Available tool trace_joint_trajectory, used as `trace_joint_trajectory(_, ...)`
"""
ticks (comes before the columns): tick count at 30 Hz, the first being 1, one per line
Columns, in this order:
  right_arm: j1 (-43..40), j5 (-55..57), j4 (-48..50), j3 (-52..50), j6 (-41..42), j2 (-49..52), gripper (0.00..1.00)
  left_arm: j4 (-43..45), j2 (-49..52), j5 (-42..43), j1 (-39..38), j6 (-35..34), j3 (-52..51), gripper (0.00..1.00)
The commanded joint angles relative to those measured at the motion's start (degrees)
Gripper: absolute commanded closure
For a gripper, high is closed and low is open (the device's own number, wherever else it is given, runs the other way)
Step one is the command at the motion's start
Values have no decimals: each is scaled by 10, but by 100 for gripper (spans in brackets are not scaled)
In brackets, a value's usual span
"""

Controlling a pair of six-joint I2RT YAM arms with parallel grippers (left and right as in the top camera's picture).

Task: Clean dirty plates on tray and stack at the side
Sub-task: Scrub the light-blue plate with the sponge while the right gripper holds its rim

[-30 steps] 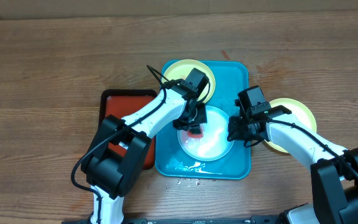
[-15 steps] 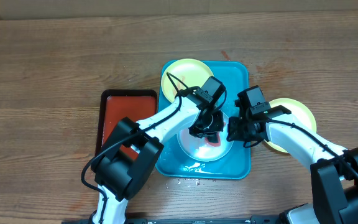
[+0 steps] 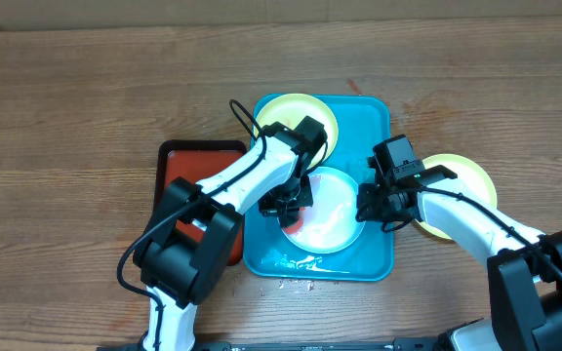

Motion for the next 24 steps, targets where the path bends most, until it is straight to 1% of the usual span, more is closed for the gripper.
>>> trace_joint_trajectory(1, -3, 20, 1, 10, 3, 3, 96, 31, 10, -83, 8, 32, 3, 96)
trace_joint_trajectory(4, -3, 20, 0, 10, 3, 3, 96, 84, 10, -16, 7, 59, 3, 96)
trace_joint_trajectory(10, -3, 20, -4, 10, 3, 3, 96, 202, 24, 158, 4, 57, 1, 96)
trace_joint_trajectory(13, -3, 20, -5, 10, 3, 3, 96, 242, 43, 214, -5, 51, 1, 96)
trace_joint_trajectory(16, -3, 20, -8, 10, 3, 3, 96, 266, 68, 288, -18, 52, 1, 96)
trace_joint_trajectory(18, -3, 20, -9, 10, 3, 3, 96, 266, 77, 316, -26, 52, 1, 96)
trace_joint_trajectory(24, -3, 20, -9, 10, 3, 3, 96, 262, 76, 357, -51, 58, 1, 96)
